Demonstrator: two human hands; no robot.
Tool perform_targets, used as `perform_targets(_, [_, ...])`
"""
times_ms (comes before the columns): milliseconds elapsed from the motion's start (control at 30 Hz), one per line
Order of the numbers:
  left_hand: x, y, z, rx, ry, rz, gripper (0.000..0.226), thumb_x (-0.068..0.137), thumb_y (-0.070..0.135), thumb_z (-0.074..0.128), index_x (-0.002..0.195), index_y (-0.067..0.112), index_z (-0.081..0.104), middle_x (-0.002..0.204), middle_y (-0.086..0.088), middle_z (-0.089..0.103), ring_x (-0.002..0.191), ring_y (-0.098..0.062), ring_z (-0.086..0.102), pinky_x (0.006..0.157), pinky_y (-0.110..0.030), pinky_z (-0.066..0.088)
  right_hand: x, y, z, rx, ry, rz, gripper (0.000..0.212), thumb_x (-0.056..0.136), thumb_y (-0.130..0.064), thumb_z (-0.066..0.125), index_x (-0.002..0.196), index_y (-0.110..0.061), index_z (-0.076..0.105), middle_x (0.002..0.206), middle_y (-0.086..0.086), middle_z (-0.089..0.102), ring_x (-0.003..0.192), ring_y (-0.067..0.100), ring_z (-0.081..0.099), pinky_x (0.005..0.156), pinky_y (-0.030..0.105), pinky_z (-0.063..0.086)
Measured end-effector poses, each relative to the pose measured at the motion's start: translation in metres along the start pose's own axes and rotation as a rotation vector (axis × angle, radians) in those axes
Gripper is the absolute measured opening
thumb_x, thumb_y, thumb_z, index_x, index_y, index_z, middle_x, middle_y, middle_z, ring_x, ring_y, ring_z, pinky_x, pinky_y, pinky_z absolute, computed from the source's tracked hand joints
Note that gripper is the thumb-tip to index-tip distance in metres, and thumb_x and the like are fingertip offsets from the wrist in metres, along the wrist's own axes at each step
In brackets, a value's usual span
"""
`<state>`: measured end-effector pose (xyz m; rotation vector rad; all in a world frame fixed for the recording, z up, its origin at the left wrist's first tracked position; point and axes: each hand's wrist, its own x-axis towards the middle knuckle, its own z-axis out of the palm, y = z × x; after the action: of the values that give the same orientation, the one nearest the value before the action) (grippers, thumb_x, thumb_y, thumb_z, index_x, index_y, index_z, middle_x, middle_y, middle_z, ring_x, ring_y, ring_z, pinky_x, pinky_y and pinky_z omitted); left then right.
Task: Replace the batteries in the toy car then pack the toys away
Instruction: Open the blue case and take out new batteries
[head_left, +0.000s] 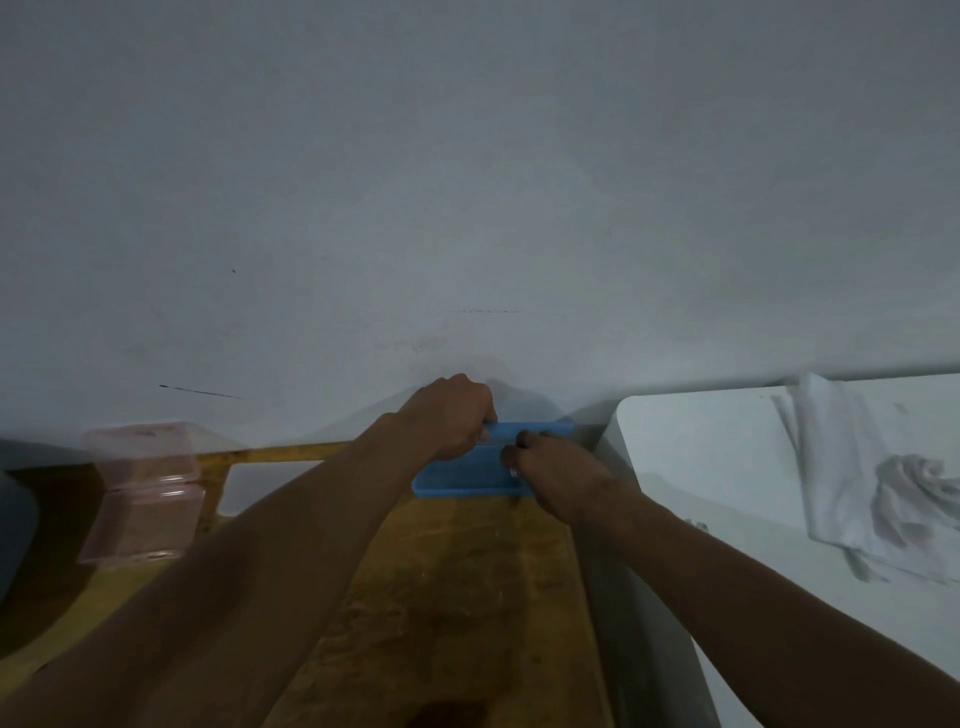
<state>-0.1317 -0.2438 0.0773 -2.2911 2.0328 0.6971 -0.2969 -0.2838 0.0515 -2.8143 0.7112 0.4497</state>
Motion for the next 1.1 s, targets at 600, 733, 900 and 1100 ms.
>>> perform_targets(600, [-0.006,0.000,0.010,0.019,0.039,0.016,0.026,0.093,0.022,0.060,0.117,0.012,0.067,0.110,-0.014,0.065,0.093,-0.028,0.062,0.072,-0.029,0.045,0.012,0.011,0.010,0.089,-0.011,0.011,0.050,0.089,-0.009,0.062,0.137,-0.013,0.048,0.135,0.013,0.055,0.120,0.026,0.055,0.105,0.034,0.042])
perform_targets(733, [-0.010,0.003,0.011,0.044,0.033,0.015,0.027,0.094,0.021,0.058,0.119,0.013,0.066,0.109,-0.014,0.066,0.093,-0.028,0.063,0.074,-0.030,0.046,-0.007,0.012,0.013,0.127,0.107,0.020,0.040,0.093,-0.015,0.058,0.132,-0.013,0.053,0.133,0.011,0.057,0.117,0.025,0.057,0.103,0.033,0.045])
perform_targets(900, [-0.020,0.005,0.018,0.161,0.055,0.049,0.028,0.096,0.023,0.054,0.121,0.016,0.064,0.110,-0.013,0.066,0.095,-0.030,0.064,0.073,-0.033,0.046,-0.035,0.018,0.007,0.085,0.396,0.087,0.035,0.073,-0.023,0.081,0.101,-0.012,0.064,0.102,0.011,0.066,0.089,0.029,0.064,0.070,0.038,0.056])
perform_targets(1100, [-0.036,0.007,0.036,0.263,0.163,0.088,0.032,0.097,0.027,0.050,0.127,0.020,0.059,0.116,-0.006,0.065,0.098,-0.024,0.063,0.076,-0.033,0.049,-0.029,0.018,0.008,0.115,0.278,0.177,0.045,0.091,-0.026,0.060,0.134,-0.021,0.047,0.139,0.007,0.048,0.122,0.027,0.047,0.101,0.037,0.045])
